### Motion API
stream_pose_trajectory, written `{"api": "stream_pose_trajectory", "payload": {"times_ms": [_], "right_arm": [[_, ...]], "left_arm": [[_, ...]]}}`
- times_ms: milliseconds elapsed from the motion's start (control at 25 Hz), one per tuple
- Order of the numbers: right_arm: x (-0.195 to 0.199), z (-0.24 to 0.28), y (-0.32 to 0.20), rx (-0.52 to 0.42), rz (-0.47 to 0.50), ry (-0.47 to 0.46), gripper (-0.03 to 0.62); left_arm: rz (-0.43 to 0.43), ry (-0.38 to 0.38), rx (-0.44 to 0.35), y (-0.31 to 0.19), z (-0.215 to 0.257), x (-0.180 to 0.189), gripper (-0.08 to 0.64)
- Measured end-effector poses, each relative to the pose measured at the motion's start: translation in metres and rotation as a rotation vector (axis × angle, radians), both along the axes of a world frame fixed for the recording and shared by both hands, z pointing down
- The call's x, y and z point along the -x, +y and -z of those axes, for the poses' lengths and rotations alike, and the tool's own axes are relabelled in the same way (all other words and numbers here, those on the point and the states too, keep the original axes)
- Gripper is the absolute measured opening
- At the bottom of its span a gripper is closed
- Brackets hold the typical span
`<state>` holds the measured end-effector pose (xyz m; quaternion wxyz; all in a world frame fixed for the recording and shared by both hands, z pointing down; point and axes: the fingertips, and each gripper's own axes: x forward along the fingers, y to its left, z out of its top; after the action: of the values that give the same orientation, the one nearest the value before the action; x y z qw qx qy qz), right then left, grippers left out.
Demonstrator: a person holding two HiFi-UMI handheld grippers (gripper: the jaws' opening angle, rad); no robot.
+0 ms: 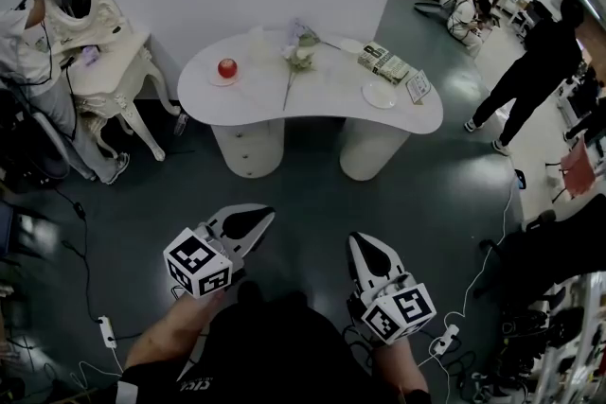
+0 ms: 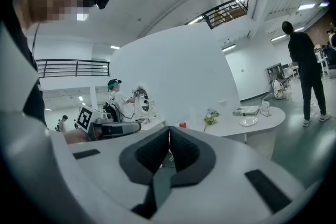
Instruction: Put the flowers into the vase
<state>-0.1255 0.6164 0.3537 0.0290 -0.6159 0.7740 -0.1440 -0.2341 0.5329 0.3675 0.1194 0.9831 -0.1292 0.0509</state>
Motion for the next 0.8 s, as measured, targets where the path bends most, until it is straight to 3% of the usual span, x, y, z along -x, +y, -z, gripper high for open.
{"api": "stream_pose_trajectory", "payload": {"times_ms": [400, 800], "right_arm": [[-0.040, -0.014, 0.013, 0.006, 0.021, -0.026, 0.025], [-0.062, -0.019, -0.033, 0.029, 0.040, -0.014, 0.025]], "left_arm": [[0.053, -0.048, -0.034, 0.009, -0.010, -0.034, 0.012], [0.062, -0.044, -0.024, -0.042, -0.015, -0.057, 0.012]]}}
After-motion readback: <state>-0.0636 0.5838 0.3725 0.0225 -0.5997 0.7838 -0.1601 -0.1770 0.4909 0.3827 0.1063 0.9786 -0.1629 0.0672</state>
